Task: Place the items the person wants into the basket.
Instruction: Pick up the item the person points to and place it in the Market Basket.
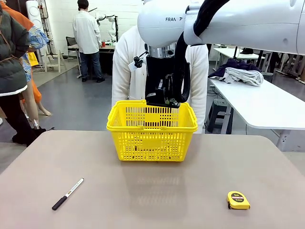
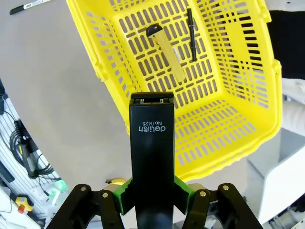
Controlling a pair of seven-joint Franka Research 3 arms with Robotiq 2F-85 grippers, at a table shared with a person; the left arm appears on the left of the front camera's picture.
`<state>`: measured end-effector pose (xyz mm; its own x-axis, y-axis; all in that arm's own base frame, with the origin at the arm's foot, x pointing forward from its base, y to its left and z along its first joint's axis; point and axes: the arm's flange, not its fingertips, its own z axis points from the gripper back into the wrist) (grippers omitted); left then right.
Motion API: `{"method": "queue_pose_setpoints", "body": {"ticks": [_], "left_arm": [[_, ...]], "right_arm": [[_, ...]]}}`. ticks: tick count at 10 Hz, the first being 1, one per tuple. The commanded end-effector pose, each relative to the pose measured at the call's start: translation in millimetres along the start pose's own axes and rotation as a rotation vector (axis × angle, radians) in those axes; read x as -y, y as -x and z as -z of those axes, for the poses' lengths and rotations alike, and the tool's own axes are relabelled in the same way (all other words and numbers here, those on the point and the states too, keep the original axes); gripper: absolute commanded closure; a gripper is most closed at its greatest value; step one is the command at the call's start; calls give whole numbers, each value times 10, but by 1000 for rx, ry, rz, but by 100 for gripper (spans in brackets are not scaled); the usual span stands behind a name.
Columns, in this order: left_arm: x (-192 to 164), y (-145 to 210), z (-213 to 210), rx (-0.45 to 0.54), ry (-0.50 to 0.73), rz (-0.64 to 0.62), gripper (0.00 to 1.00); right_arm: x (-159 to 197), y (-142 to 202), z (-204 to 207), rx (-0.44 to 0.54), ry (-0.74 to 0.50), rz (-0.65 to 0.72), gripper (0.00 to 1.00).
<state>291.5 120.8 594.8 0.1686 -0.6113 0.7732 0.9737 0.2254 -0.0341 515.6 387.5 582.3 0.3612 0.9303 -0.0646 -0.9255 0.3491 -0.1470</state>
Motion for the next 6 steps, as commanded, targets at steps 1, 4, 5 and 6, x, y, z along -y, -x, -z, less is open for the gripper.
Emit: {"method": "queue_pose_setpoints", "body": {"ticks": [1,4,5,6], "left_arm": [[-6,-1,-18,24,2,17,0],[-6,-1,-18,24,2,17,0],[-6,-1,-18,24,2,17,0],[-6,-1,-18,24,2,17,0]], "right_arm": [[163,53,76,38,0,-59,82],[582,-130,552,105,-65,-177,82],[673,-211,721,103,-70,-186,82],[757,-290,874,95,-73,-198,82]]}}
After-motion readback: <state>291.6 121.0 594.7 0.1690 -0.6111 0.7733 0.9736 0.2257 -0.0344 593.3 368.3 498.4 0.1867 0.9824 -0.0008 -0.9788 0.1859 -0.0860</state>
